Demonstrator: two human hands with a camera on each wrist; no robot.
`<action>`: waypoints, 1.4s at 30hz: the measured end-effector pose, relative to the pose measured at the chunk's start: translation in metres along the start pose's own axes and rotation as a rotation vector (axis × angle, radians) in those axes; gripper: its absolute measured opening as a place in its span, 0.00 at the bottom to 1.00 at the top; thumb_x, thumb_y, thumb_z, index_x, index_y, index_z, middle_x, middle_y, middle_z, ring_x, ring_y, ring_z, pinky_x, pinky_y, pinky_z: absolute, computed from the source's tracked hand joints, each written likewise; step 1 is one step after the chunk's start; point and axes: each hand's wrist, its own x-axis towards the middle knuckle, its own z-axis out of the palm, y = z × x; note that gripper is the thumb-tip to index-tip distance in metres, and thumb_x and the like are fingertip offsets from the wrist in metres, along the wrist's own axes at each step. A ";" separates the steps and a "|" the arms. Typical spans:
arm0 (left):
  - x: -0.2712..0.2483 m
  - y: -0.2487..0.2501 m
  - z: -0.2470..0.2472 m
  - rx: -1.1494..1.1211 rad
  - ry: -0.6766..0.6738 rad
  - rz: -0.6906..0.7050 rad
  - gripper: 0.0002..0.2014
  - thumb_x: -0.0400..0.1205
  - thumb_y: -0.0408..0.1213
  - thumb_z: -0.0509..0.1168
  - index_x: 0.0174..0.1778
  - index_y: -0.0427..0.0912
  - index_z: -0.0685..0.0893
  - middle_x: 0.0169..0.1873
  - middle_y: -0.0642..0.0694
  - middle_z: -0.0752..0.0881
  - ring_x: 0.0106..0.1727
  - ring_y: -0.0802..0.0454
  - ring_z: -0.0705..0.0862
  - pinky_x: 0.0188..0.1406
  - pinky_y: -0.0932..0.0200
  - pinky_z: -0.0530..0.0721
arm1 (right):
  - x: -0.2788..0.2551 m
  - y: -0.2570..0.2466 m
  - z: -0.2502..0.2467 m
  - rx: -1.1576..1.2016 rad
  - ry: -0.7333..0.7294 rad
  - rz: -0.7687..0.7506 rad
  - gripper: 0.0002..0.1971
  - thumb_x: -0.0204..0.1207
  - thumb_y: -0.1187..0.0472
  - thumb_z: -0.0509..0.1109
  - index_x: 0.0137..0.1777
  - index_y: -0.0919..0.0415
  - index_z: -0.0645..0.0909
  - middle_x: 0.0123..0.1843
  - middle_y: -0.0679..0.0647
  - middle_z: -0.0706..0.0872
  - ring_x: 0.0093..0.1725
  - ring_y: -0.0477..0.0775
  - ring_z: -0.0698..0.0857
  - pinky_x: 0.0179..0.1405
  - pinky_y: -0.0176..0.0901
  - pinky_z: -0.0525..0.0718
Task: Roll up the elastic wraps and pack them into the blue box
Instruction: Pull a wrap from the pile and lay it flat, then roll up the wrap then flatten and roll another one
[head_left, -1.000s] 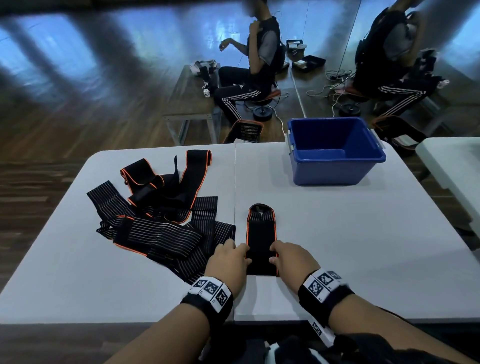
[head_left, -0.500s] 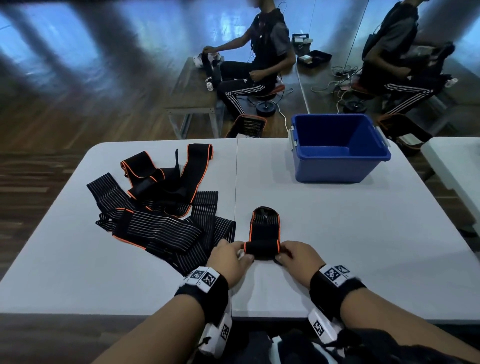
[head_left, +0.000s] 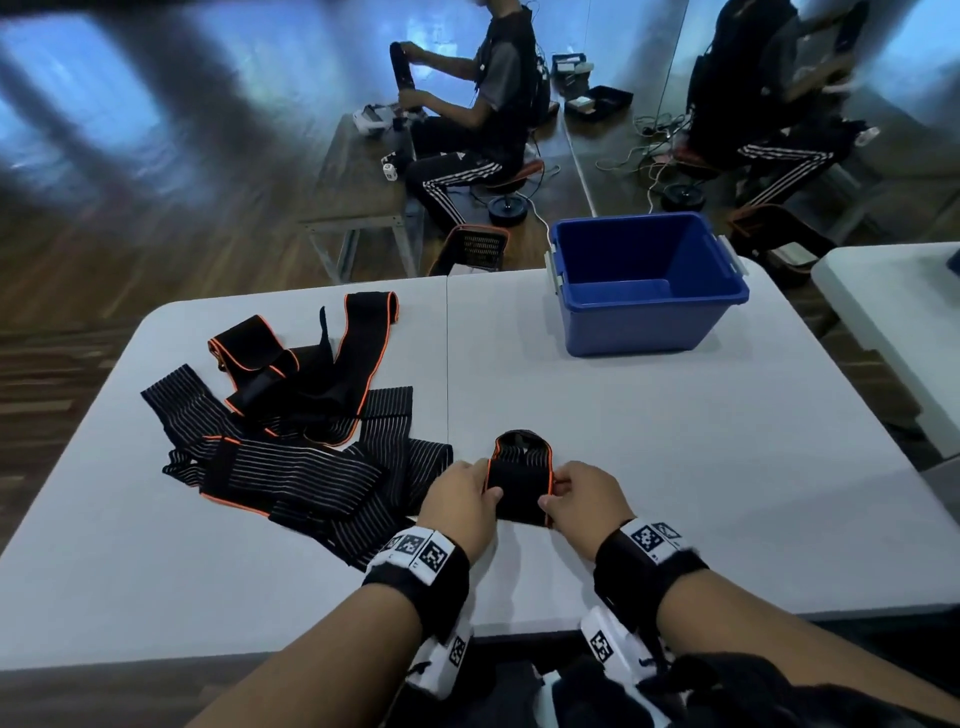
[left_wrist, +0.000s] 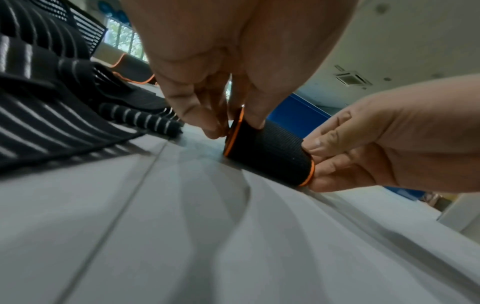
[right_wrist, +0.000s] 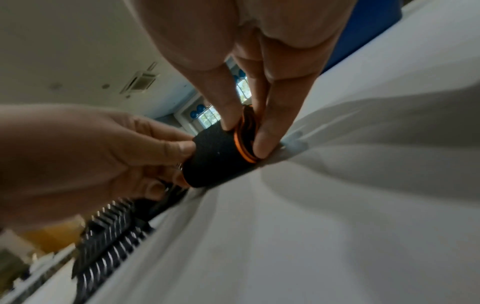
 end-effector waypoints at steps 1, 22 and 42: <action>0.001 0.000 0.002 0.012 0.000 0.009 0.09 0.84 0.40 0.62 0.56 0.41 0.81 0.49 0.41 0.82 0.52 0.41 0.83 0.54 0.47 0.82 | 0.001 0.000 0.000 0.015 -0.006 0.000 0.08 0.71 0.65 0.74 0.50 0.57 0.87 0.44 0.51 0.91 0.47 0.53 0.89 0.52 0.52 0.89; 0.074 0.079 0.007 -0.366 -0.100 -0.023 0.25 0.78 0.39 0.71 0.73 0.48 0.80 0.67 0.50 0.86 0.61 0.51 0.88 0.71 0.54 0.79 | 0.056 0.013 -0.077 0.239 0.199 0.081 0.27 0.71 0.73 0.75 0.71 0.64 0.76 0.65 0.59 0.85 0.60 0.59 0.87 0.65 0.56 0.84; -0.013 -0.109 -0.095 0.177 0.136 -0.350 0.19 0.79 0.46 0.71 0.65 0.53 0.78 0.63 0.45 0.75 0.63 0.41 0.78 0.66 0.50 0.79 | 0.035 -0.082 0.028 0.000 -0.231 -0.289 0.07 0.71 0.60 0.77 0.42 0.50 0.81 0.43 0.50 0.86 0.43 0.49 0.85 0.43 0.38 0.82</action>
